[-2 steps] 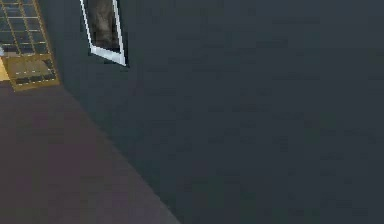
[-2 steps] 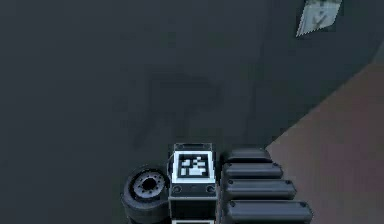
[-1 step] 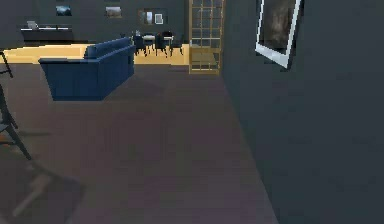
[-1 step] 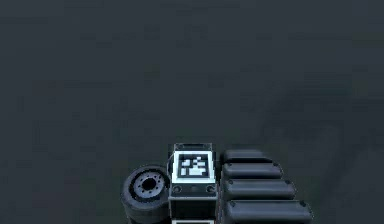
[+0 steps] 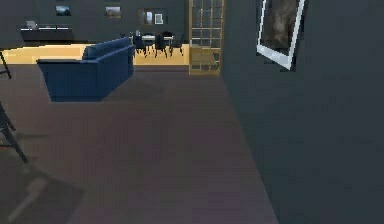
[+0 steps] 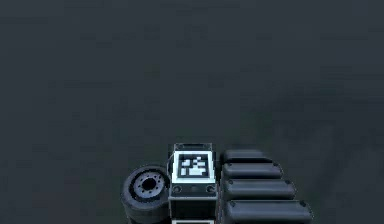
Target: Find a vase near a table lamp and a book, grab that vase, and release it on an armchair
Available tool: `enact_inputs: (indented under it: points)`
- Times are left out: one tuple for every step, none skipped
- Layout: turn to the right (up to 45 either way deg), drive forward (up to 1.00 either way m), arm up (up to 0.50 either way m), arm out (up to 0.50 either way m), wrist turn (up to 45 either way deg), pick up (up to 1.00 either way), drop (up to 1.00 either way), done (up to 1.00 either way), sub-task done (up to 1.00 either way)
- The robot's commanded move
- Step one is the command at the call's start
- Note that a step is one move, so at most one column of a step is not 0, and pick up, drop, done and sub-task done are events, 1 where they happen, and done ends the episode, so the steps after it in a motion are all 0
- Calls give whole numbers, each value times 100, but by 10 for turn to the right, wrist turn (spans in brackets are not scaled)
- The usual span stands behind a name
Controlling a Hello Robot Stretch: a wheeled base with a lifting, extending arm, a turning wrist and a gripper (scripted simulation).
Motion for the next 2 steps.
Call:
enact_inputs:
  points:
    - [0, 15, 0, 0, 0, 0, 0, 0, 0]
    - [-90, 0, 0, 0, 0, 0, 0, 0, 0]
